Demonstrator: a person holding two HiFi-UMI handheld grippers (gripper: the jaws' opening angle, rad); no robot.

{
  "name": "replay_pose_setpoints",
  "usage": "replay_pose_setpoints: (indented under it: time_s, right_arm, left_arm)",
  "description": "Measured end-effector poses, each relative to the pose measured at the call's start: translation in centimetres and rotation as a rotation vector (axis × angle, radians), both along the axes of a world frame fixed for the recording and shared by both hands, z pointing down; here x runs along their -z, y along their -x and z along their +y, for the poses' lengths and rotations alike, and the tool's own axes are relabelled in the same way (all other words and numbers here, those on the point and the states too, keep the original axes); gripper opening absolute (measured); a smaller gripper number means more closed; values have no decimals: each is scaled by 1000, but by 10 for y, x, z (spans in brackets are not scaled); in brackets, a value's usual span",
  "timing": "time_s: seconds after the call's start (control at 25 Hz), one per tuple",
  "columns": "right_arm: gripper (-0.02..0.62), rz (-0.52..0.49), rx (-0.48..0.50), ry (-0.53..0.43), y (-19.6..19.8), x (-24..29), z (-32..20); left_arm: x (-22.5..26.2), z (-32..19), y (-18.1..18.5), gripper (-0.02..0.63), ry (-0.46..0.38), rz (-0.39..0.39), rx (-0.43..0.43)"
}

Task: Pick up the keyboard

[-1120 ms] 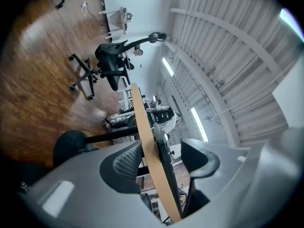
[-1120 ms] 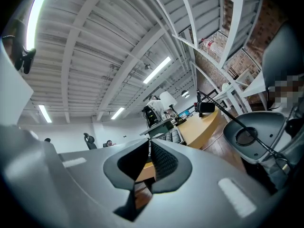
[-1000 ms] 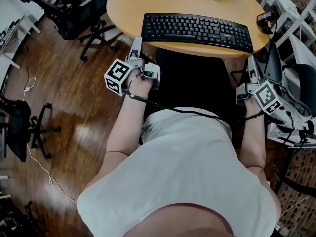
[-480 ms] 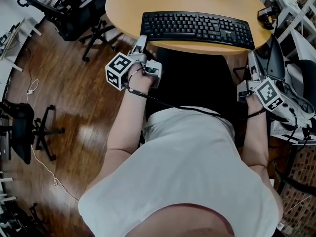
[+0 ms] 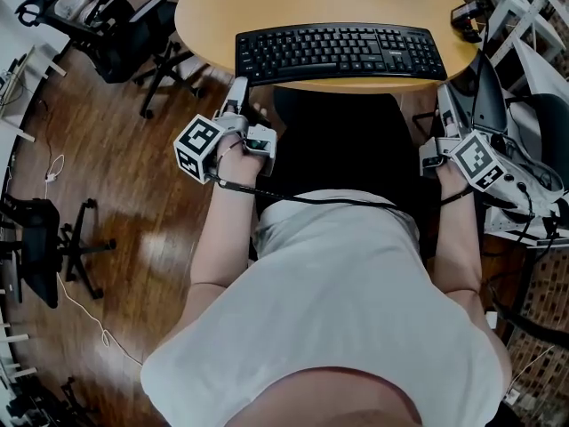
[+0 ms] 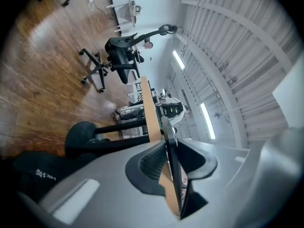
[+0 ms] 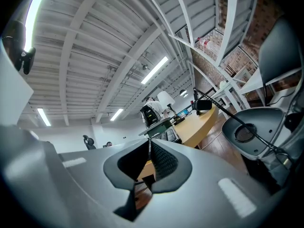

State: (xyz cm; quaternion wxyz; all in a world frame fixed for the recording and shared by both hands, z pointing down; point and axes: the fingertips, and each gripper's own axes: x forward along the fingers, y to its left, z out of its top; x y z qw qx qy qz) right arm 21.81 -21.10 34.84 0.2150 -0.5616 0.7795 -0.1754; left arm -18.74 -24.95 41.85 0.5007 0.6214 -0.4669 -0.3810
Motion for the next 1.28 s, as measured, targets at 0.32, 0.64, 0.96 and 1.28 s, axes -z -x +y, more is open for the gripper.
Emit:
replay_pose_setpoints:
  time_s: [0.32, 0.64, 0.96, 1.28]
  right_arm:
    - [14, -5, -6, 19, -3, -9, 1]
    - [14, -3, -13, 21, -3, -14, 2]
    - [15, -10, -11, 36, -5, -21, -7]
    - [18, -48, -43, 41, -24, -24, -2]
  left_arm:
    - [17, -18, -9, 250, -82, -63, -16]
    - [-1, -24, -17, 150, 0, 40, -34]
    - [1, 6, -2, 143, -11, 98, -33]
    - [-1, 12, 1, 143, 0, 99, -49]
